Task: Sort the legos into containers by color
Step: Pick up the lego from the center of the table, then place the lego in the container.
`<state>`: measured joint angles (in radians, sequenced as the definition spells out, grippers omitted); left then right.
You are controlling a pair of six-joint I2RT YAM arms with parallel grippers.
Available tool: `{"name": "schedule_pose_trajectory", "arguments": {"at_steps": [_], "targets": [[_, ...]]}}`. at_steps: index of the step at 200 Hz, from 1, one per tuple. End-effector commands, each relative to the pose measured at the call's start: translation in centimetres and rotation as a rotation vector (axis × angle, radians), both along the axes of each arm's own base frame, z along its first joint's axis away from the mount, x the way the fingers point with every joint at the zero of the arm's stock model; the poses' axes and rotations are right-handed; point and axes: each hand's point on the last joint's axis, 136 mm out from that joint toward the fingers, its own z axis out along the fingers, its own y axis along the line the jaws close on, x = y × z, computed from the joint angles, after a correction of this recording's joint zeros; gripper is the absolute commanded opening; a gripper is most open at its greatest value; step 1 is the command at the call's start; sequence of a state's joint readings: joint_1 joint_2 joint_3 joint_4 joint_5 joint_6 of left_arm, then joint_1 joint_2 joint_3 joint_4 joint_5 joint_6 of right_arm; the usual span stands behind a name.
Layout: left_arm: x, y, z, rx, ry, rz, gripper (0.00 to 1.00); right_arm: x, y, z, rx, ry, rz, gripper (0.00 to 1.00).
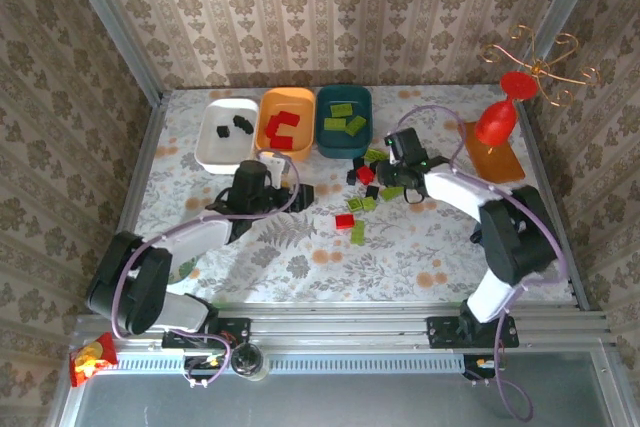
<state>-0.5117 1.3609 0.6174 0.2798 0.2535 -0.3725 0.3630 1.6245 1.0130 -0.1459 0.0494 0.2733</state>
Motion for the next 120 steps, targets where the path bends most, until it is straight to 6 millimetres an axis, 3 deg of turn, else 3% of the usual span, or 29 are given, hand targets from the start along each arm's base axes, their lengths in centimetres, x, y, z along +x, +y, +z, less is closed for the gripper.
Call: {"name": "schedule_pose_trajectory", "arguments": {"at_steps": [1,31,54,81,120], "targets": [[0.6,2.6,0.9,-0.041,-0.025,0.109,0.86,0.5,4.6,5.7,0.219,-0.18,0.114,0.31],[1.4,6.2,1.8,-0.098,-0.053,0.235,0.89,1.6,10.3,8.5,0.281,-0.279,0.235,0.31],[1.7,7.5,2.2,-0.14,-0.04,0.273,0.89,3.5,14.4,9.0,0.305,-0.303,0.291,0.32],[1.7,8.9,2.7,-0.159,-0.05,0.321,0.9,6.2,17.5,9.2,0.346,-0.33,0.299,0.32],[1.4,9.5,3.1,-0.162,-0.07,0.335,0.9,11.9,20.5,6.2,0.338,-0.302,0.257,0.31]]}}
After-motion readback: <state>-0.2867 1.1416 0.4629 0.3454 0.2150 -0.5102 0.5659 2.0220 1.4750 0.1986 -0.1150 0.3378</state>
